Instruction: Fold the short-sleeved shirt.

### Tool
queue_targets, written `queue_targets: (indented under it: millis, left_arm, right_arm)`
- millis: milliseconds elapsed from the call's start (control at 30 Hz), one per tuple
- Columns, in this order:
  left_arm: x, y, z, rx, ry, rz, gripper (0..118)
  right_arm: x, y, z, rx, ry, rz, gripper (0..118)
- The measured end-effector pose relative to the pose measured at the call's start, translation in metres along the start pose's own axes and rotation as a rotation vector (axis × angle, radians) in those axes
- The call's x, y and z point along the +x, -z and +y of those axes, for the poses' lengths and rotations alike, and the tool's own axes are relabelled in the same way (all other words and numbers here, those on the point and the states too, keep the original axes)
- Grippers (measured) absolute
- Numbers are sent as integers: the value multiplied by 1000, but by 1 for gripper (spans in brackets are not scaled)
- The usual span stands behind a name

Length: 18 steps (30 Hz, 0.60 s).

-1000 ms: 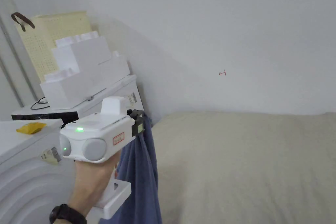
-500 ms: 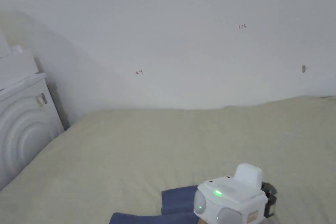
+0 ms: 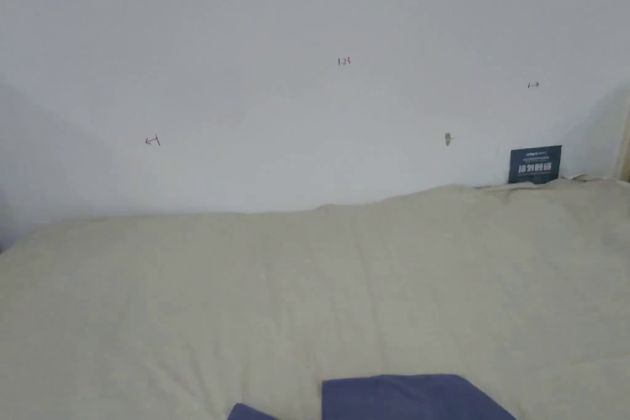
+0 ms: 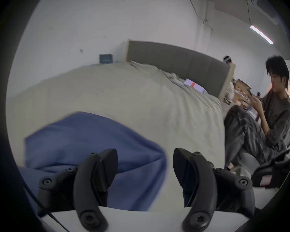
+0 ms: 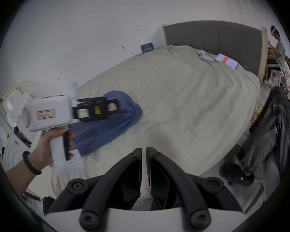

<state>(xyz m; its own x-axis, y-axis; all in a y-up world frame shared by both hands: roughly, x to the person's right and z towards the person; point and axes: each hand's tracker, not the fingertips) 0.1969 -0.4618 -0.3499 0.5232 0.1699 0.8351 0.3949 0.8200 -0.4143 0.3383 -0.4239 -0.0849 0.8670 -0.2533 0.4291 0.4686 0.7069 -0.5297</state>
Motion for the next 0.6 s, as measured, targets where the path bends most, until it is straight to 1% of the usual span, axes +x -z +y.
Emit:
queue_targets:
  millis: [67,167,267,300,367,400,467,500,533,567,600]
  left_arm:
    - [-29,-57,5,101,19,130,77]
    - [-72,-157,7,199,-103,279,78]
    - [-92,-265,-11,324,-220,485,82]
    - [-93,-295,-21,352,-249,550,83]
    - [-91,-343,-41,376,-297,661,83]
    - [-88,-360,-51,393,-309,695,83]
    - [-76,-387,-69,359,-311,709,82]
    - [-68,-396,-76,346,-317,751,80]
    - [-61,-404,-83,335,-316,785,76]
    - [-52,-408,-90,332,-294,807,67]
    - [-43,-411,-95,346,-283,837,47]
  right_arm:
    - [-13,3,11,30,-55,46,5]
    - [-42,6,29,74,-142,134,5]
    - [-76,8,44,124,-249,207,5]
    - [-87,7,48,135,-274,232,5]
    - [-107,5,52,144,-292,287,5]
    - [-115,3,53,144,-300,318,5]
    - [-129,-1,52,140,-303,357,5]
    - [-135,-3,51,138,-319,364,5]
    - [-141,-6,48,143,-333,366,5]
    - [-145,-8,45,154,-342,363,5]
    - [-149,-10,42,153,-349,366,5]
